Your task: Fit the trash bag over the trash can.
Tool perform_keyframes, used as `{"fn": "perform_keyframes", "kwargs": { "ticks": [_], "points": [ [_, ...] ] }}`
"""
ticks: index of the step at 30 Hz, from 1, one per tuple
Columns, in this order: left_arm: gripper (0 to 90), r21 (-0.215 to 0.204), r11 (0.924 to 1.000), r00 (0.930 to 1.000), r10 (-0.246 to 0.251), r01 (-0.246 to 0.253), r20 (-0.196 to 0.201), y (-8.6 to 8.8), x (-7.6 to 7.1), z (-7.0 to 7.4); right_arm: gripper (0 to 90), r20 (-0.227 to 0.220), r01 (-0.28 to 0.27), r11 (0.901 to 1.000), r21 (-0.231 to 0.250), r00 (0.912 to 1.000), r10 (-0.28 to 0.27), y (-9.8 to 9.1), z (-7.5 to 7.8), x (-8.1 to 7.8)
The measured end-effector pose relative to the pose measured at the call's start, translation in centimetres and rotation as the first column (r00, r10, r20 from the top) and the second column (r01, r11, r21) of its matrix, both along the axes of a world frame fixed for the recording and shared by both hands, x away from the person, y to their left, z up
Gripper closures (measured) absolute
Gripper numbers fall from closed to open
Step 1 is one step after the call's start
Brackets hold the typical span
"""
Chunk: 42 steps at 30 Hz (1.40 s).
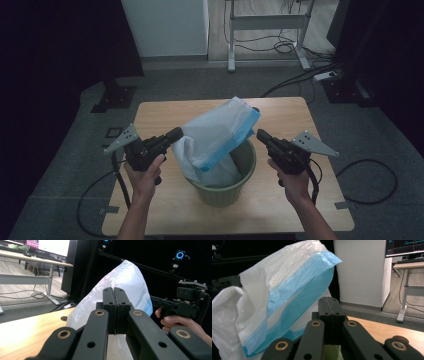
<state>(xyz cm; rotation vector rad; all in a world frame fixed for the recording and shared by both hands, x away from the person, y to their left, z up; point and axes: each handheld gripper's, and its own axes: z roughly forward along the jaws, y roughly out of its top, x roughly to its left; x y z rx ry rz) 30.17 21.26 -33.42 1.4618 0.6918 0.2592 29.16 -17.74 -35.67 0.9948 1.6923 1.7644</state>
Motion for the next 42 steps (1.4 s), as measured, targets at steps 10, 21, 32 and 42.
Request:
{"fn": "perform_keyframes", "kwargs": {
  "ticks": [10,21,32,42],
  "points": [
    [89.0,-0.004,1.0000,0.9999,-0.008,0.008,-0.008,-0.1,0.0,-0.3,66.3,-0.034,-0.050,0.9987,0.006,0.9982,0.050,2.2,-1.0,0.9],
    [89.2,-0.009,0.9998,0.9998,-0.016,0.016,-0.009,0.1,0.0,-0.4,57.8,-0.040,-0.057,0.9966,0.059,0.9974,0.060,2.7,-0.6,1.9],
    [89.3,-0.020,0.9995,0.9995,-0.025,0.024,-0.019,0.0,0.2,-0.7,66.9,-0.014,-0.107,0.9894,0.098,0.9940,0.109,2.5,-0.7,2.4],
    [89.0,-0.020,0.9996,0.9996,-0.021,0.021,-0.016,0.2,0.2,-0.6,89.5,0.010,-0.094,0.9932,0.069,0.9956,0.093,2.5,-0.3,1.9]
  ]
}}
